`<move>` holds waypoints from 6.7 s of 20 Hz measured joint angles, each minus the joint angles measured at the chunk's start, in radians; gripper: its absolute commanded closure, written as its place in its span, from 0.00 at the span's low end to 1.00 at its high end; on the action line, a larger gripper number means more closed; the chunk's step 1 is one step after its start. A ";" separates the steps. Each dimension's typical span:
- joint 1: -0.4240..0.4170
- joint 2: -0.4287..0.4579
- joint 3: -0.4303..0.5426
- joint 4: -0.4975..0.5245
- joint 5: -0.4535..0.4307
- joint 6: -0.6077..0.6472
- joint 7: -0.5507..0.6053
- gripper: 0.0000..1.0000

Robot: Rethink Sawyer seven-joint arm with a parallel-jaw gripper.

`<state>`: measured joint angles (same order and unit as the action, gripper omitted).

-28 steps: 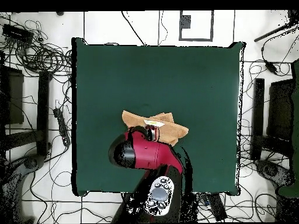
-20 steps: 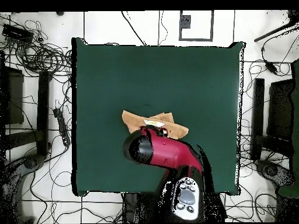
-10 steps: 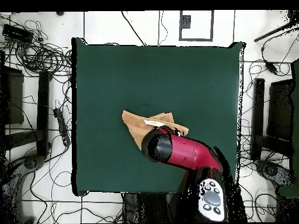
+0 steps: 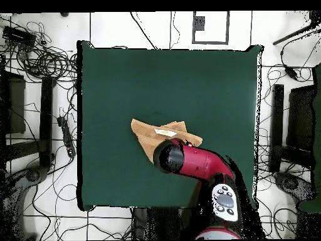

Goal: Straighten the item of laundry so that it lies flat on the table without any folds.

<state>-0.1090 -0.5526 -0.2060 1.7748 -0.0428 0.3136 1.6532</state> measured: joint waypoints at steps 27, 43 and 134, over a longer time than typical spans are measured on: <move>0.037 0.214 0.012 -0.247 -0.001 -0.018 0.000 1.00; 0.045 0.226 0.004 -0.279 0.000 0.026 0.000 1.00; -0.059 0.215 0.103 -0.366 -0.124 0.222 0.000 0.00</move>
<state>-0.1681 -0.3372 -0.1030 1.4089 -0.1670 0.5356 1.6532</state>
